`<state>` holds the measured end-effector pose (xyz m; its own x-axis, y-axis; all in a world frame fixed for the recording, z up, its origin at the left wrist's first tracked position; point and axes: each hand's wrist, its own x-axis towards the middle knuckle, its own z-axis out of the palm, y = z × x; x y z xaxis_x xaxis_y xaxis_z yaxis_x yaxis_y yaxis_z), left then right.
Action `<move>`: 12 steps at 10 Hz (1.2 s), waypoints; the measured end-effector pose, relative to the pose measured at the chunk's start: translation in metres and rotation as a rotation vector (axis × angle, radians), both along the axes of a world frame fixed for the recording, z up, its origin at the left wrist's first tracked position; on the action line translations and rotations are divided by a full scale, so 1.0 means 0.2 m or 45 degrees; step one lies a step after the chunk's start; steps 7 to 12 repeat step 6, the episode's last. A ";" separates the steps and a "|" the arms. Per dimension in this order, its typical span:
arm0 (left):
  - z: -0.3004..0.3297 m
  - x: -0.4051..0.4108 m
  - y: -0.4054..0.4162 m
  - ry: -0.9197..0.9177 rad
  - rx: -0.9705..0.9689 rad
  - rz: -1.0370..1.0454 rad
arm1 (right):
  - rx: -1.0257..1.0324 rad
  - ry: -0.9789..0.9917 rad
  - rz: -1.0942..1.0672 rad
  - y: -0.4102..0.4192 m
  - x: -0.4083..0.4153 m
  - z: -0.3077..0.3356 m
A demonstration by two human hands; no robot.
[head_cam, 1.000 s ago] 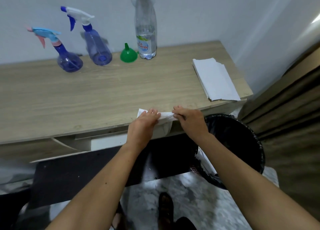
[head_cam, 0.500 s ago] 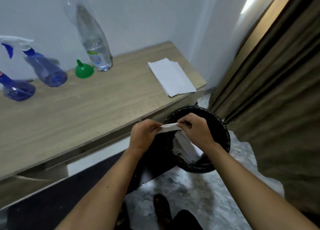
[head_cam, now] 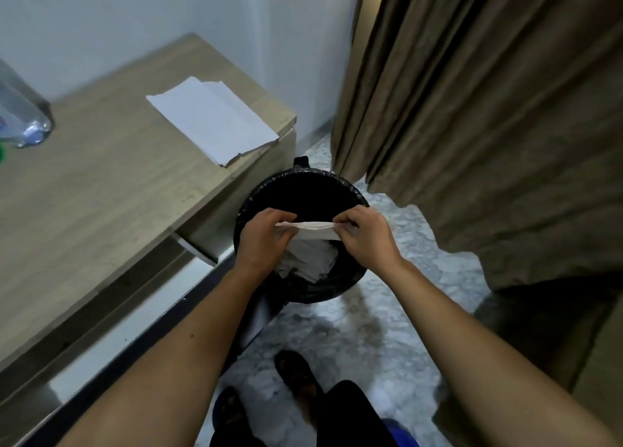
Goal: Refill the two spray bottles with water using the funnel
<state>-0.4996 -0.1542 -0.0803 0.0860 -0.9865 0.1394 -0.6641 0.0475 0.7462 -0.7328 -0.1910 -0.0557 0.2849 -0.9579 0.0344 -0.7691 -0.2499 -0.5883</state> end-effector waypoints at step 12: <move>-0.09 0.10 0.20 0.058 0.150 -0.182 | 0.086 0.001 -0.126 0.22 -0.05 -0.01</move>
